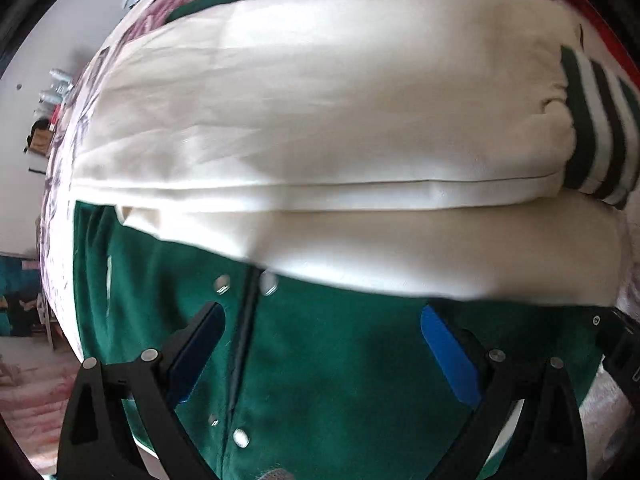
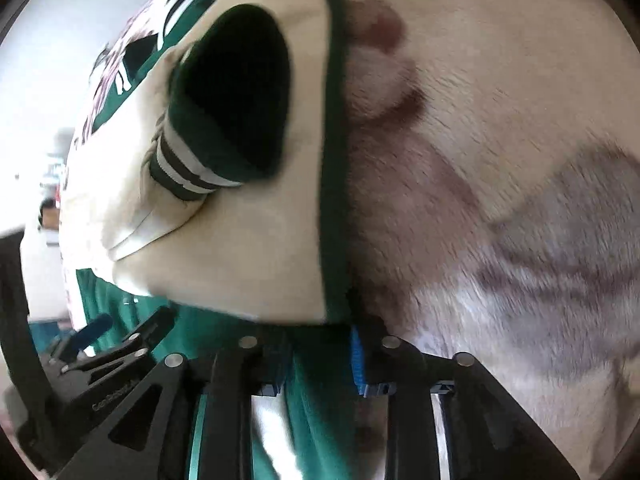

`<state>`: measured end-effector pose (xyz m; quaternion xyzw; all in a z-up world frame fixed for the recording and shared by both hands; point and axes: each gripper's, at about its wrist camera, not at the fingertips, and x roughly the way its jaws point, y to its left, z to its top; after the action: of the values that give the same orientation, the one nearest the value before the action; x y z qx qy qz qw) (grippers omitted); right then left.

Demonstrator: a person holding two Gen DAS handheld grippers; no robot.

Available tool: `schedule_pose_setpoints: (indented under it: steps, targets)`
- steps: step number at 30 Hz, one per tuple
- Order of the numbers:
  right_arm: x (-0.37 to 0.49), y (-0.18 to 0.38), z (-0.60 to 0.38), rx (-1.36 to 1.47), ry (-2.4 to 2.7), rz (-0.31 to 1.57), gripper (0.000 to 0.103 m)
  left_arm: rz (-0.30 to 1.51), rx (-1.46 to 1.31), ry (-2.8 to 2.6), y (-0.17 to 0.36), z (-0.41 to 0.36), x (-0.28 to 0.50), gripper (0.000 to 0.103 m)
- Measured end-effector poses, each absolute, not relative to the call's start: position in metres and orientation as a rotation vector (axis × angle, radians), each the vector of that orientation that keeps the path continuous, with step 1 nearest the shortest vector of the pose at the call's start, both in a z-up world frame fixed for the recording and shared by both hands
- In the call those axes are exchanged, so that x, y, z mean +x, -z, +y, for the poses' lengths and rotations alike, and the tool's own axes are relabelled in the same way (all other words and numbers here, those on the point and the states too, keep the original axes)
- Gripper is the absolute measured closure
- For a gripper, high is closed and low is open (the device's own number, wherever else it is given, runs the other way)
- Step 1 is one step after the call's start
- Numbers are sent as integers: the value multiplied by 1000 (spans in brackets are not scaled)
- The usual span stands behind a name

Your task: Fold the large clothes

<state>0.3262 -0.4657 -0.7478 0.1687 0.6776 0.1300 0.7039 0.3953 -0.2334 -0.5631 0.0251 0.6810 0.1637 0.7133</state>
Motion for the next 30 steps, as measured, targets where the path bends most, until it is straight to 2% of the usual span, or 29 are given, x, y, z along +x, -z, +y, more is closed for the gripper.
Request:
schedule_pose_setpoints:
  steps: [4,9,12,16,18,22,25,30]
  targets:
    - [328,752,-492,541,-169,1474,83,1526,51,-331,575,-229,406,1]
    - [327,770,-518,768,-126,1505,84,1541,50,-335,569,-228,412,1]
    - [337,770,-530,836,-294,1638,75,1520,33,-332,551,-220,411,1]
    - [328,737,-581,798,-366,1694,41,1479,63,-288,523,-217,392,1]
    - [317,721,-606,745,-352,1701,37,1477,80,-234,512,-225,370,1]
    - [287,711,-645,688,-324,1768,37,1538,117,-146,515,-257,315,1]
    - [223,739,-635,810,-365,1882,37,1613,123,-153,521,-266,268,1]
    - [140,798,-540,1069,-422,2046,37,1741,111,-273,539,-245,216,1]
